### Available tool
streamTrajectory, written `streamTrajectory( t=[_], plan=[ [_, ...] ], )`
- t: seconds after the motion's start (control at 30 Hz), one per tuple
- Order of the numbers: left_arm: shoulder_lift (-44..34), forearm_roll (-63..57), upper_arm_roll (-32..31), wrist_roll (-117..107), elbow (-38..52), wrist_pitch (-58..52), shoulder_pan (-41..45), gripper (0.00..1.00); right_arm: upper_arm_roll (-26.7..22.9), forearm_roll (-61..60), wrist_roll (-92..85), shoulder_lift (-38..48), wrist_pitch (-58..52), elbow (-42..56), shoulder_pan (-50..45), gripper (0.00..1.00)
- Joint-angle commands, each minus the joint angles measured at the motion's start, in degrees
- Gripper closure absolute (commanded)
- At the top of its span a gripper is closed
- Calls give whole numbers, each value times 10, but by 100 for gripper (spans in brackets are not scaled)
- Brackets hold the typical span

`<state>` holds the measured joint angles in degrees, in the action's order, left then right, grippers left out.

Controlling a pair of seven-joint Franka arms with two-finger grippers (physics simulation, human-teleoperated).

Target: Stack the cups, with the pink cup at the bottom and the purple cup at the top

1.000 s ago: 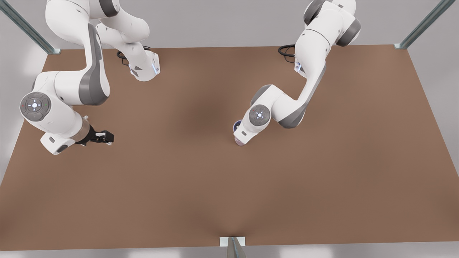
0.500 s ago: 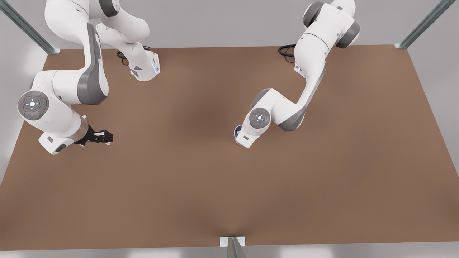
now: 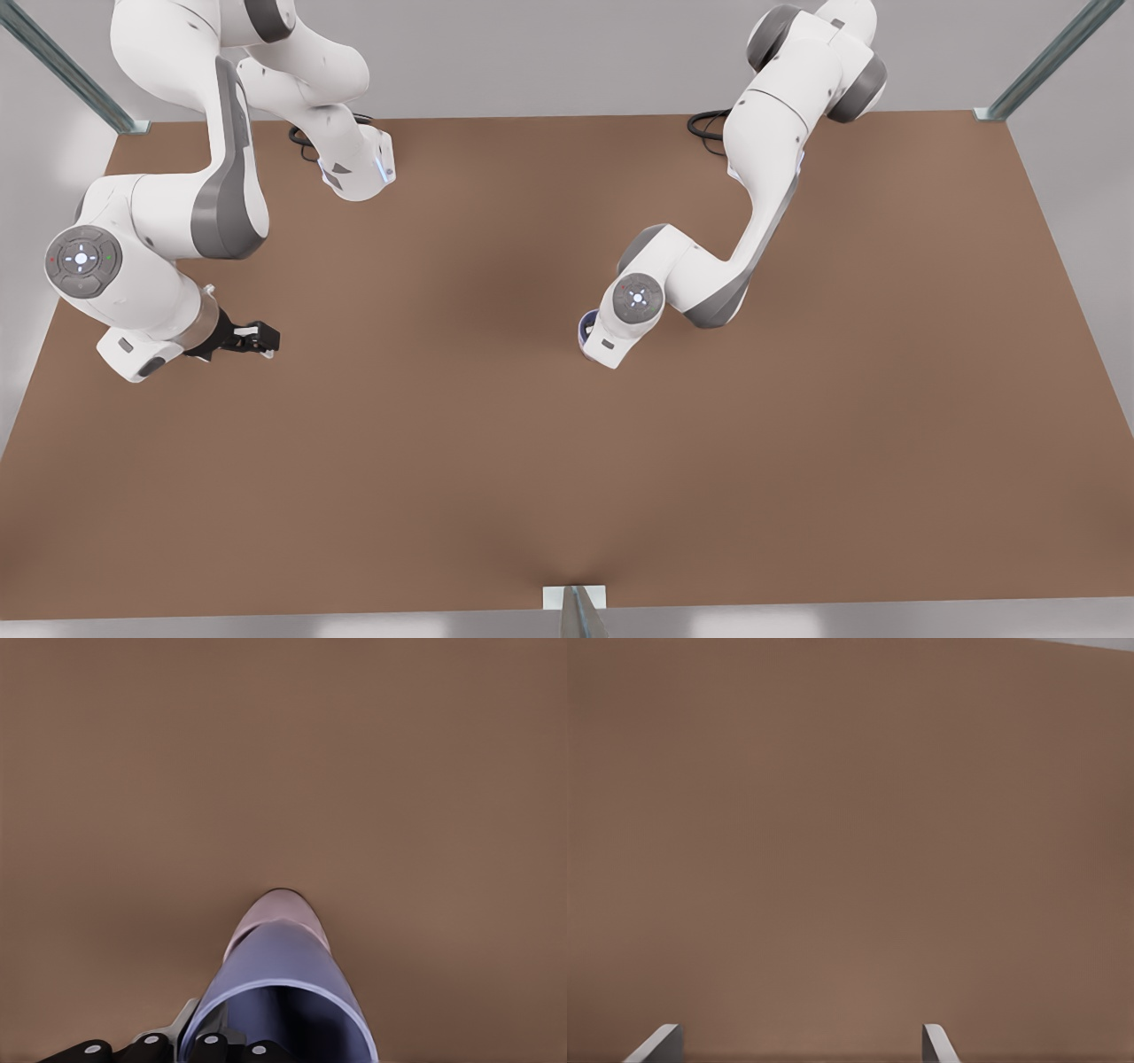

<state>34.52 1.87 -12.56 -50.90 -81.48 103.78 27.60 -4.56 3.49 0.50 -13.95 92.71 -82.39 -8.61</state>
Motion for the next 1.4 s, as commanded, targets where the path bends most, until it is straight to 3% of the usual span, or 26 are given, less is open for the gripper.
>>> streamTrajectory(
  t=[0.0,1.37],
  plan=[
    [-1,0,0,-20,0,5,0,79,0,-1,-1,1,-1,0,0,0],
    [-2,4,-5,-26,-17,-2,1,79,1,-2,3,-5,0,-1,0,0]
  ],
)
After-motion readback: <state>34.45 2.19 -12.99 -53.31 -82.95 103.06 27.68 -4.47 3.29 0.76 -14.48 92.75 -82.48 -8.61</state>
